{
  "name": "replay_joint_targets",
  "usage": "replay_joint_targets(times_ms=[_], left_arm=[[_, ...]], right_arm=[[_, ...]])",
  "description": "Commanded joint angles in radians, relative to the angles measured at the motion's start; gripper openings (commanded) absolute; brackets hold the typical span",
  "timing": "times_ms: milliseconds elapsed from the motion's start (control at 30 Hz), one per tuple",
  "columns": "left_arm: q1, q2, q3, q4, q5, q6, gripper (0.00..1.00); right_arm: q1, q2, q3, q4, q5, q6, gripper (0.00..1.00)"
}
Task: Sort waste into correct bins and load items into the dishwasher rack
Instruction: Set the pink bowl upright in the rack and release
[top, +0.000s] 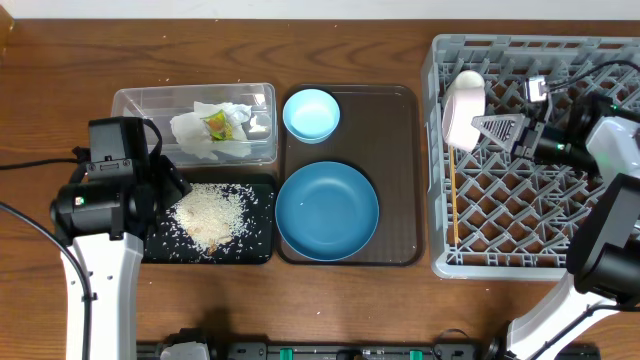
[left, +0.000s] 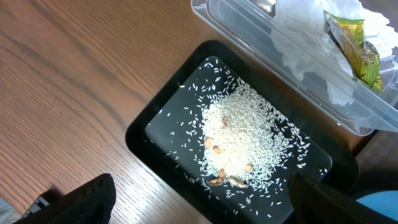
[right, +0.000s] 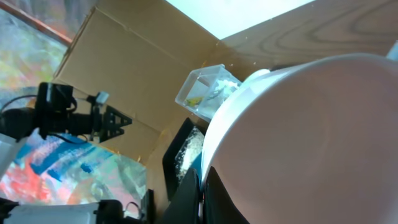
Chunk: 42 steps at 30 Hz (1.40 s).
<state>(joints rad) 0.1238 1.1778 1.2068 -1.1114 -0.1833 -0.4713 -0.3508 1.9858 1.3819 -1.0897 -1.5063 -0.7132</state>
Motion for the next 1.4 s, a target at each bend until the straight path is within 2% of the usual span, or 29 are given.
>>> replay_joint_targets(times_ms=[0,633,733,833,967,1067,1233,1367], left_arm=[[0.005,-0.002,0.02,-0.003,-0.012,-0.002,0.91],[0.005,-0.002,0.02,-0.003,-0.012,-0.002,0.91],[0.005,-0.002,0.02,-0.003,-0.012,-0.002,0.91],[0.005,-0.002,0.02,-0.003,-0.012,-0.002,0.91],[0.005,-0.002,0.02,-0.003,-0.012,-0.002,0.91],[0.005,-0.002,0.02,-0.003,-0.012,-0.002,0.91],[0.005,-0.002,0.02,-0.003,-0.012,-0.002,0.91],[0.005,-0.002,0.02,-0.003,-0.012,-0.002,0.91]], right_arm=[[0.011,-0.003,-0.046,0.028,-0.01,-0.002,0.01],[-0.137,-0.003,-0.061,-0.056,0.084,0.011,0.02],[-0.173,-0.003,-0.061,-0.054,0.076,0.05,0.03],[-0.21,-0.003,-0.06,-0.051,0.037,0.055,0.11],[-0.262,-0.003,-0.06,-0.037,0.02,0.109,0.42],[-0.295,-0.003,-0.06,-0.004,0.021,0.178,0.52],[-0.314,-0.004,-0.052,0.069,0.046,0.347,0.52],[-0.289,-0.013,-0.003,0.073,0.253,0.443,0.52]])
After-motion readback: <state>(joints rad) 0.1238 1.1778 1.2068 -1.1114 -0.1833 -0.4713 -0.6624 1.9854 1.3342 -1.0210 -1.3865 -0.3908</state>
